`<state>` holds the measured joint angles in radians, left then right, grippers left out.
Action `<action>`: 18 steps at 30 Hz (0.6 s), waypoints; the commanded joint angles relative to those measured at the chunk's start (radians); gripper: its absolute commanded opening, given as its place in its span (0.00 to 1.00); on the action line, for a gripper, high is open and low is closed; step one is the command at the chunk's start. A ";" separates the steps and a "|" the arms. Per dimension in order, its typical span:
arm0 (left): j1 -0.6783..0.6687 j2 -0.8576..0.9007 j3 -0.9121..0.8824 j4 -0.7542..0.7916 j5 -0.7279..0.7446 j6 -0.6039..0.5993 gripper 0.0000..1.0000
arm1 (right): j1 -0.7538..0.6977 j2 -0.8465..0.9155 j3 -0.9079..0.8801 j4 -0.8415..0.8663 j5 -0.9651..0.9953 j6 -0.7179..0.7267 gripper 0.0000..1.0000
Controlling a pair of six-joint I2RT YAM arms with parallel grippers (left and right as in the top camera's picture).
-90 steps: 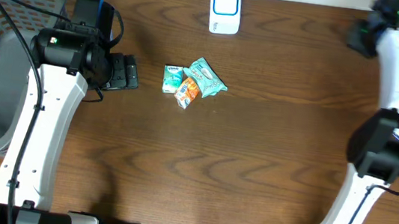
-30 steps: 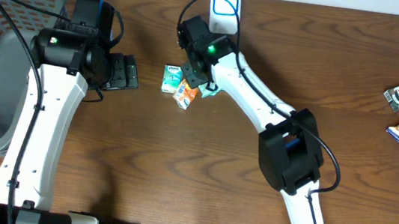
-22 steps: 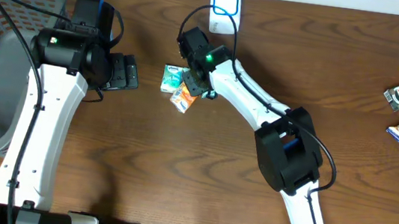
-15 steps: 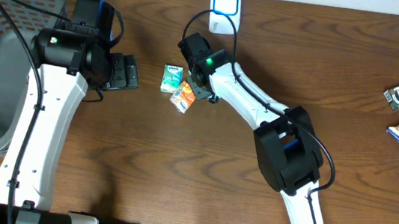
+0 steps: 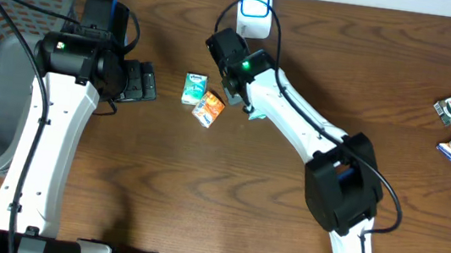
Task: Scan the item barcode
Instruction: 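Reach the right gripper to the mint-green wipes pouch and grasp it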
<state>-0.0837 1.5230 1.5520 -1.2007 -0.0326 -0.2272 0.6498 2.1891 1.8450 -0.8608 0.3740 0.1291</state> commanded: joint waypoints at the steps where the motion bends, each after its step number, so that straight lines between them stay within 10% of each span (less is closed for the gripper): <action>1: 0.005 0.002 -0.002 -0.003 -0.010 0.013 0.98 | 0.010 0.026 0.000 0.030 -0.015 0.012 0.66; 10: 0.005 0.002 -0.002 -0.003 -0.010 0.013 0.98 | 0.014 0.143 0.000 0.031 -0.029 0.004 0.67; 18: 0.005 0.002 -0.002 -0.003 -0.010 0.013 0.98 | 0.007 0.172 0.000 0.027 -0.013 0.005 0.01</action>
<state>-0.0837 1.5230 1.5520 -1.2003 -0.0326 -0.2276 0.6537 2.3402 1.8450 -0.8291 0.4011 0.1257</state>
